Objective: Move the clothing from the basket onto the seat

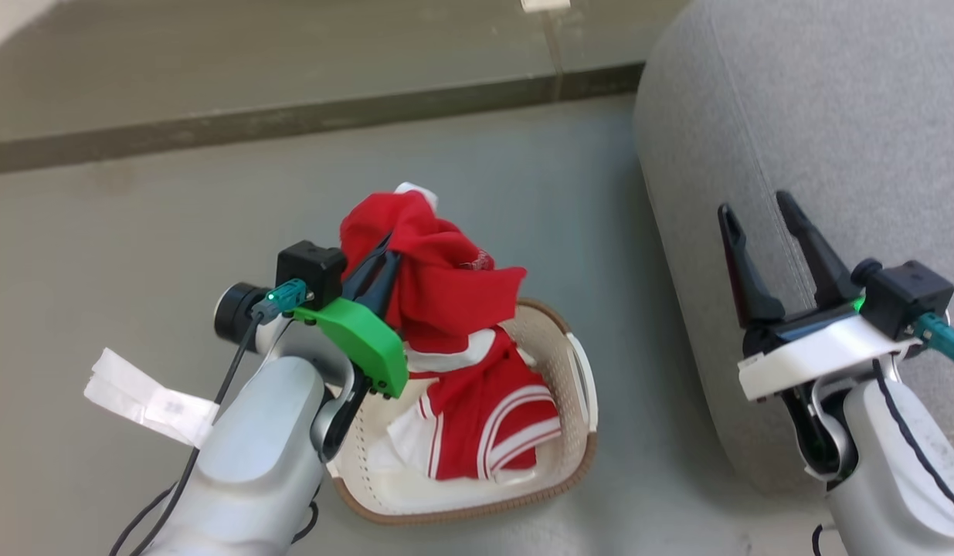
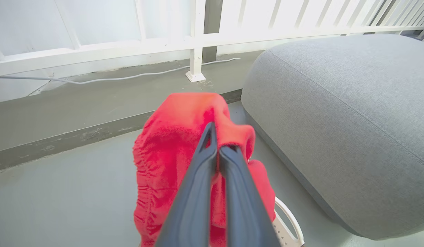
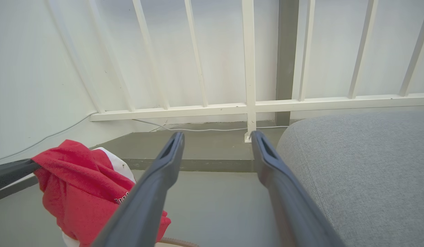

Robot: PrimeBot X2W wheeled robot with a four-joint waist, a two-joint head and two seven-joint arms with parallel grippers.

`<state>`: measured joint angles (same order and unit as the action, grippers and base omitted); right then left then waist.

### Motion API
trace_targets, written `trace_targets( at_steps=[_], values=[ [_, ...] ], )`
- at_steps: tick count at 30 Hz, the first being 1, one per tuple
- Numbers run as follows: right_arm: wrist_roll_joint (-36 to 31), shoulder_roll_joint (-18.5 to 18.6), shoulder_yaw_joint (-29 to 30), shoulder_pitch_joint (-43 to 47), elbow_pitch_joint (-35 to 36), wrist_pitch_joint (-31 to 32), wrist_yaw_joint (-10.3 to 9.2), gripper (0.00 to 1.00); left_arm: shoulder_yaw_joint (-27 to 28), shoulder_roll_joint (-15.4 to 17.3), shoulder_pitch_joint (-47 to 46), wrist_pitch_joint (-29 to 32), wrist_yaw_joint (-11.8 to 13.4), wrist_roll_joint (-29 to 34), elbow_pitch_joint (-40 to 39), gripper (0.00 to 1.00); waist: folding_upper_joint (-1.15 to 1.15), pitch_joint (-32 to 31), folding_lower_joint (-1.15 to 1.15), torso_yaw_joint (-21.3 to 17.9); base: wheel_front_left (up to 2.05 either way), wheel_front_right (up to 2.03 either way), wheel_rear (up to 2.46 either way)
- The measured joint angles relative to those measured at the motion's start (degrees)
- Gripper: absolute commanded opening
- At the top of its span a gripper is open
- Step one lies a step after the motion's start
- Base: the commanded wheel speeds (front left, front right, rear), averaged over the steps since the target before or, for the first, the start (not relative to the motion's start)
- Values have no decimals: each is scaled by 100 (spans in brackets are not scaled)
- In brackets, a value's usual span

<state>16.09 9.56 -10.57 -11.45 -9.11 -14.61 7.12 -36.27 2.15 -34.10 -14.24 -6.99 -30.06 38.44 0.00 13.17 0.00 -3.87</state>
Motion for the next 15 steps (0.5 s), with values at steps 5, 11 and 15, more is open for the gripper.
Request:
trace_targets(
  at_steps=[5,11,15],
  values=[
    [4,-4,-37,164,-48,0,0,100,15,0,9,-1,-1,1,-449,0,0,-279,0,95,0,0,0],
    [18,-9,-69,397,-70,0,0,100,130,0,66,-16,-1,4,-1102,0,0,-592,0,167,0,0,0],
    [55,-27,-78,542,-89,0,0,100,133,1,273,-16,-1,27,-1434,0,0,-781,0,199,0,0,0]
  ],
)
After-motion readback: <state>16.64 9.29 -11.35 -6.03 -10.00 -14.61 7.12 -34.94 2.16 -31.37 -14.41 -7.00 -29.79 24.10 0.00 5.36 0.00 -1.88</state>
